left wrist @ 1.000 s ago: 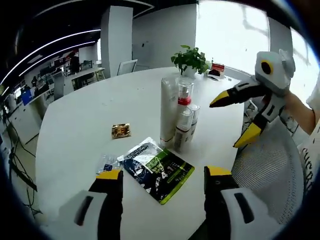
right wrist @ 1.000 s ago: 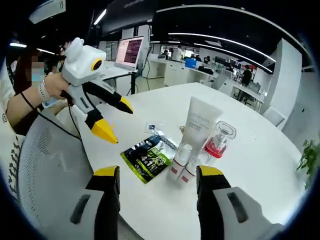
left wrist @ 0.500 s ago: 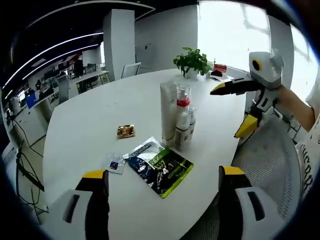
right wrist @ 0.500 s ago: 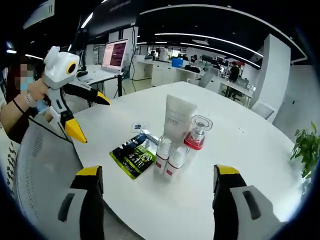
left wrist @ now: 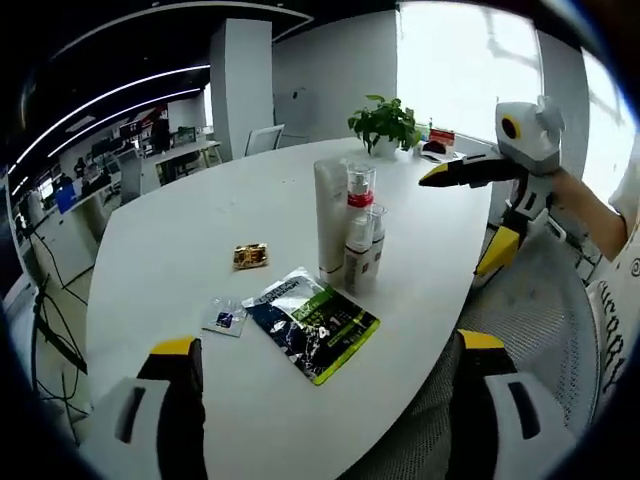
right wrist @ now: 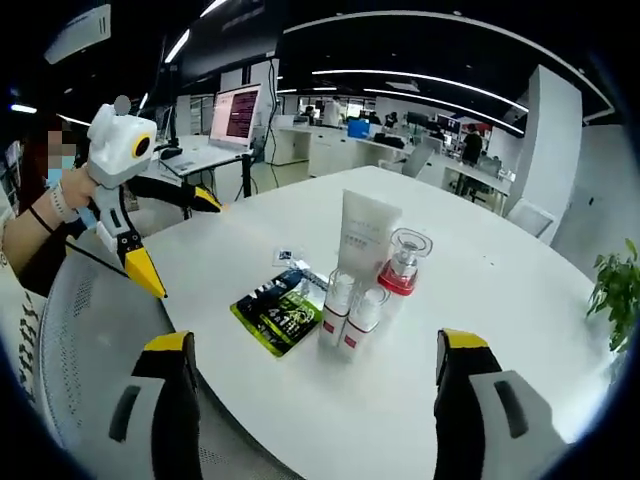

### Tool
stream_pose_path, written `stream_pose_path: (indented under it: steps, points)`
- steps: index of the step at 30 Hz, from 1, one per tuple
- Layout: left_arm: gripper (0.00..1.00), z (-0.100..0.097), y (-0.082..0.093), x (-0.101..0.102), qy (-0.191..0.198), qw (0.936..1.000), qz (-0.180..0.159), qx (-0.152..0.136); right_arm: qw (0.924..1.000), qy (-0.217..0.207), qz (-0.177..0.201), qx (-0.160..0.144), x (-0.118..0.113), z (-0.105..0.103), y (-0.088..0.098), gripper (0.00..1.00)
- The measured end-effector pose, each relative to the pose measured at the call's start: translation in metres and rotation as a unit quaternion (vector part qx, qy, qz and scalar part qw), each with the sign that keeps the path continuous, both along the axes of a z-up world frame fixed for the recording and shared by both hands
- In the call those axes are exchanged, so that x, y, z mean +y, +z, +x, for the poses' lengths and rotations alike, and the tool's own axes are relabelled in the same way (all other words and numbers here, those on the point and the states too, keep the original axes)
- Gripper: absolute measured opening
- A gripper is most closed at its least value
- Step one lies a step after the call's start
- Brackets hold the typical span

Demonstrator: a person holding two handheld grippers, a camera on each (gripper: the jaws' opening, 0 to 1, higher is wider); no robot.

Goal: Arrange the skincare products in the storage area until every visible bottle or jar stands upright without overlapping.

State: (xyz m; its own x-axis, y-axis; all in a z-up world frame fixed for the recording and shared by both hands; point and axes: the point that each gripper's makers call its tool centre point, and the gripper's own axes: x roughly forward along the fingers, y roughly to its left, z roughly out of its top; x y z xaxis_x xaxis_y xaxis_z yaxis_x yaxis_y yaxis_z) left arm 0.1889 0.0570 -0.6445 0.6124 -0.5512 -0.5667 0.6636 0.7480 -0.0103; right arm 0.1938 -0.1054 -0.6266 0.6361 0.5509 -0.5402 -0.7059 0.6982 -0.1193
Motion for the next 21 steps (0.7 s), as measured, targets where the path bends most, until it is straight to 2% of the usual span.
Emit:
stream_pose_path:
  steps: [4,17,21]
  points:
    - [0.99,0.001,-0.005,0.002,-0.003,0.9999,0.011,0.012,1.0000,0.001,-0.004,0.004,-0.001,0.002,-0.002,0.99]
    - [0.99,0.029,-0.017,0.011,-0.020,0.9987,0.045,0.015,1.0000,-0.005,0.001,0.005,0.001,0.015,-0.004,0.99]
    - [0.99,0.040,-0.024,0.015,-0.028,0.9979,0.053,0.023,0.9998,-0.002,0.002,0.017,0.003,0.015,-0.008,0.99]
